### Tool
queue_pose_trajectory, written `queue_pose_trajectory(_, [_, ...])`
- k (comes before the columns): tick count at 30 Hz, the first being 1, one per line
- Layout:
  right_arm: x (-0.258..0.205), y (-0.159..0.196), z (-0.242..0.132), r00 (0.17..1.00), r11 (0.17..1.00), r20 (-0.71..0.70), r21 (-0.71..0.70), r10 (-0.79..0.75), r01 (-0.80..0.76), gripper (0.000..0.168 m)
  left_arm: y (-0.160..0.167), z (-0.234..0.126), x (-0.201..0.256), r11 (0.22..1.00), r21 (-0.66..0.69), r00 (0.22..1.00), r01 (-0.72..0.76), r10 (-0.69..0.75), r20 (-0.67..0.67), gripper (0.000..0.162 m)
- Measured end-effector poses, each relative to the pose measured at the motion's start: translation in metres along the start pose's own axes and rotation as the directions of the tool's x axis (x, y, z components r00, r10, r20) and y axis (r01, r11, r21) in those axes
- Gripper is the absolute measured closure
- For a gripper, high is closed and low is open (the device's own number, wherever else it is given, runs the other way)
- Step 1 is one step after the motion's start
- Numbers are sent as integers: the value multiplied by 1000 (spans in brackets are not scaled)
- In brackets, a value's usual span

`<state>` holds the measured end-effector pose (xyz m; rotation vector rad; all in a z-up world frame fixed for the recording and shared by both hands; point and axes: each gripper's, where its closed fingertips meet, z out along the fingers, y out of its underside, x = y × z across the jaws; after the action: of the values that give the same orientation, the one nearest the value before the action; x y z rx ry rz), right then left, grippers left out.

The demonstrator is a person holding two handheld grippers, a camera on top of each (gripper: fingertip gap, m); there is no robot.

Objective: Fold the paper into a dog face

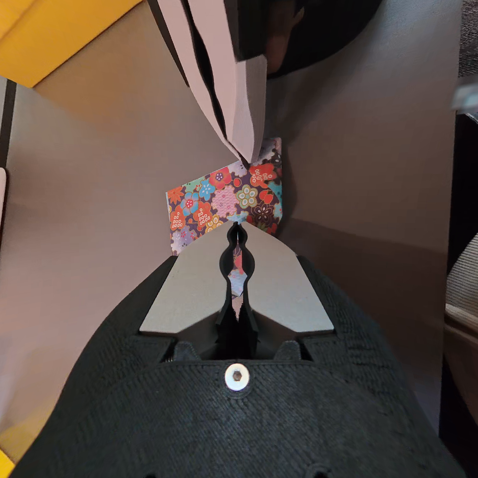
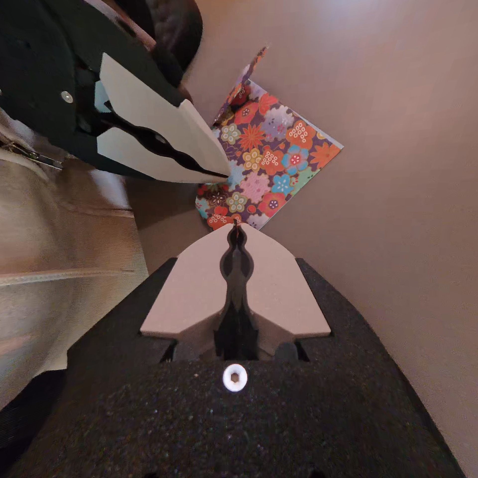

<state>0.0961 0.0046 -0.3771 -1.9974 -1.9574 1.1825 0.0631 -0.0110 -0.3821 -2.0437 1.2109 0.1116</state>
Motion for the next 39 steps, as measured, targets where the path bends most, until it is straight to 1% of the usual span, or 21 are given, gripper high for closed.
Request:
queue_pose_trajectory(5, [1, 6, 3, 997, 996, 26, -61, 70, -69, 167, 0, 0, 0, 999, 32, 1000, -1, 1, 0, 162])
queue_pose_trajectory(7, [2, 5, 3, 995, 993, 26, -65, 95, -94, 167, 0, 0, 0, 999, 37, 1000, -4, 4, -1, 162])
queue_pose_trajectory(12, [1, 6, 3, 995, 994, 14, -65, 95, -94, 168, -1, -1, 0, 999, 41, 1000, -9, 10, -25, 161])
queue_pose_trajectory(14, [1, 6, 3, 997, 995, 1, -66, 77, -77, 168, -3, -4, -2, 998, 54, 999, 16, -13, -42, 149])
queue_pose_trajectory(16, [0, 6, 2, 998, 996, -5, -60, 69, -69, 168, -13, -7, 0, 993, 101, 994, 66, -58, -89, 147])
queue_pose_trajectory(19, [-1, 5, 2, 998, 997, -10, -48, 62, -62, 168, -44, -15, 12, 960, 222, 968, 173, -125, -216, 144])
queue_pose_trajectory(20, [-1, 5, 2, 998, 997, -14, -46, 57, -58, 168, -48, -14, 14, 954, 224, 960, 201, -146, -239, 145])
queue_pose_trajectory(22, [-2, 4, 2, 999, 998, -23, -41, 48, -49, 168, -42, -6, 15, 963, 173, 958, 208, -165, -233, 148])
queue_pose_trajectory(24, [-2, 5, 1, 999, 998, -28, -36, 42, -43, 168, -33, -2, 16, 969, 140, 961, 204, -170, -219, 155])
queue_pose_trajectory(26, [-2, 5, 1, 999, 999, -27, -32, 41, -42, 168, -32, -2, 19, 964, 143, 954, 223, -186, -237, 162])
queue_pose_trajectory(29, [-2, 5, 1, 999, 999, -26, -31, 39, -40, 168, -27, 1, 22, 968, 111, 950, 223, -190, -247, 162])
queue_pose_trajectory(33, [-2, 5, 1, 999, 999, -29, -32, 37, -38, 168, -25, 3, 25, 972, 105, 952, 209, -178, -248, 162])
queue_pose_trajectory(39, [-4, 6, 1, 998, 998, -1, -16, 60, -60, 168, -24, 4, 26, 959, 109, 934, 261, -222, -280, 162])
